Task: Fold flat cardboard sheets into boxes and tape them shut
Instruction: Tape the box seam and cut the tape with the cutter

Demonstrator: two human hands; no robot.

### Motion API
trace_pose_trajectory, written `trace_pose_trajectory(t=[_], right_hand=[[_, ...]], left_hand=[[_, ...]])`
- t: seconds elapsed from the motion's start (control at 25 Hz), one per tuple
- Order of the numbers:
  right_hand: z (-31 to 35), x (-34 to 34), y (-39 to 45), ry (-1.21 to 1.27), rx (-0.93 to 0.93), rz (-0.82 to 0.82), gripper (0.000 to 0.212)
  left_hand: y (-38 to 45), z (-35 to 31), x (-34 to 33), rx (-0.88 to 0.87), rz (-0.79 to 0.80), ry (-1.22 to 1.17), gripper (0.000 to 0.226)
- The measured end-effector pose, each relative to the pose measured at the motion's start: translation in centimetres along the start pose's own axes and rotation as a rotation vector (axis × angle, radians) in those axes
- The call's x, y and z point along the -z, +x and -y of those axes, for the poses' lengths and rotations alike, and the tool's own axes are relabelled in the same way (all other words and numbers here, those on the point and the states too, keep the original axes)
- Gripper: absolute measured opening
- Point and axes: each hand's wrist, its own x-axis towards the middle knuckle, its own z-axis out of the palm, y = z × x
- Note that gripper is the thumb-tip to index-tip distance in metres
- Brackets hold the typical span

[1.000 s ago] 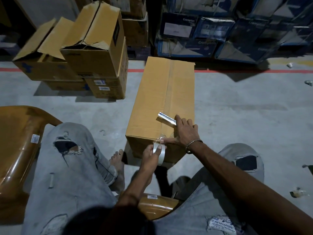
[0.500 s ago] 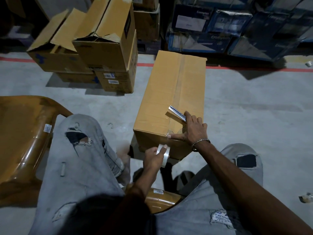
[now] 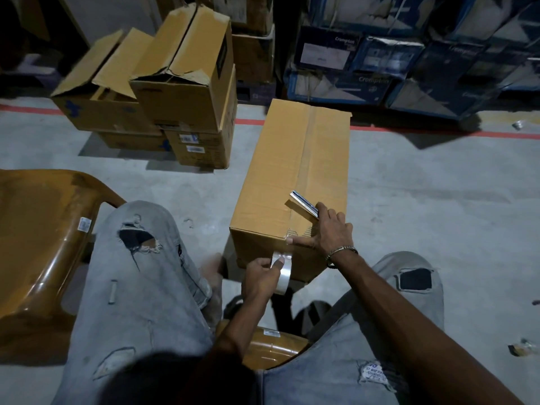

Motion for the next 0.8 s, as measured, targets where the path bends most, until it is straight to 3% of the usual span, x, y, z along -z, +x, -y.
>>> trace_pose_trajectory(t=[0.28, 0.44, 0.52, 0.56, 0.64, 0.8], right_hand=[[0.0, 0.1, 0.2, 0.023, -0.007, -0.007, 0.124], [0.1, 0.4, 0.1, 0.047, -0.031, 0.028, 0.137], [0.1, 0.7, 0.0, 0.063, -0.040, 0.059, 0.136], [0.0, 1.0, 0.0, 0.089, -0.056, 0.074, 0.132], [-0.5, 1.7, 0.1, 0.294, -0.124, 0.114, 0.110], [-0.6, 4.3, -2.2, 0.990, -0.276, 0.276, 0.035]], left_hand=[[-0.8, 0.1, 0.6, 0.027, -0.020, 0.152, 0.042], [-0.9, 0.8, 0.8, 0.020, -0.010, 0.141, 0.042], [-1.0, 0.5, 1.1, 0.033, 0.030, 0.059, 0.030], [-1.0, 0.2, 1.2, 0.055, 0.052, 0.013, 0.036], [-0.9, -0.3, 1.6, 0.076, 0.082, -0.015, 0.049], [-0.2, -0.4, 1.7, 0.035, 0.112, -0.082, 0.036]])
